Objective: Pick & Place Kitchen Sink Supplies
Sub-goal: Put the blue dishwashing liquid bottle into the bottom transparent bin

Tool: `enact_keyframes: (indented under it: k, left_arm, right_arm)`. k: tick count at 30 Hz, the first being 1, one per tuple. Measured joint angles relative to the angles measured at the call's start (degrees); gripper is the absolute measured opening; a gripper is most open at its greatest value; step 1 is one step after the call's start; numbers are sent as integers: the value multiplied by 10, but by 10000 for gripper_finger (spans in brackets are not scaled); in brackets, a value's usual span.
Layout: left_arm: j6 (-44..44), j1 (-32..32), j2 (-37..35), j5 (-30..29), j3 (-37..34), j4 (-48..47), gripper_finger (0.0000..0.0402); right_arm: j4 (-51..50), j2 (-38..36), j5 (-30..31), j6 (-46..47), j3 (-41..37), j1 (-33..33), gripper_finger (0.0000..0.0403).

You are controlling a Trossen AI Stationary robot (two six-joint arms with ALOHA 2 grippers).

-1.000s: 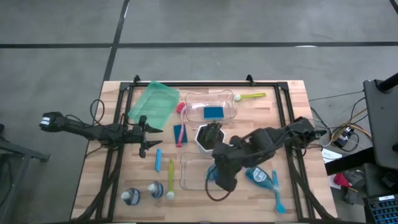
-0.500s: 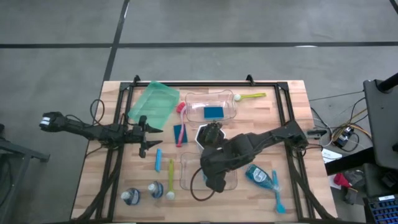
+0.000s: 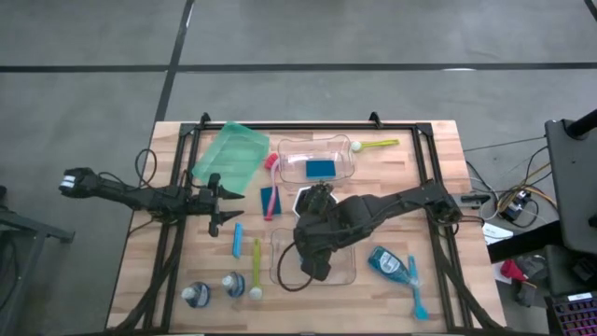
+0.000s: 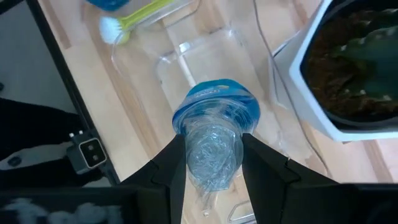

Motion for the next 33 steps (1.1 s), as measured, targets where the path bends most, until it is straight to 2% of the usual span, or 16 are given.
enact_keyframes:
  k: [19, 33]
  left_arm:
    - [0, 0, 0, 0, 0, 0, 218]
    - [0, 0, 0, 0, 0, 0, 218]
  right_arm:
    - [15, 64, -33, -41, -1, -10, 125]
    - [17, 71, -43, -55, -1, -15, 136]
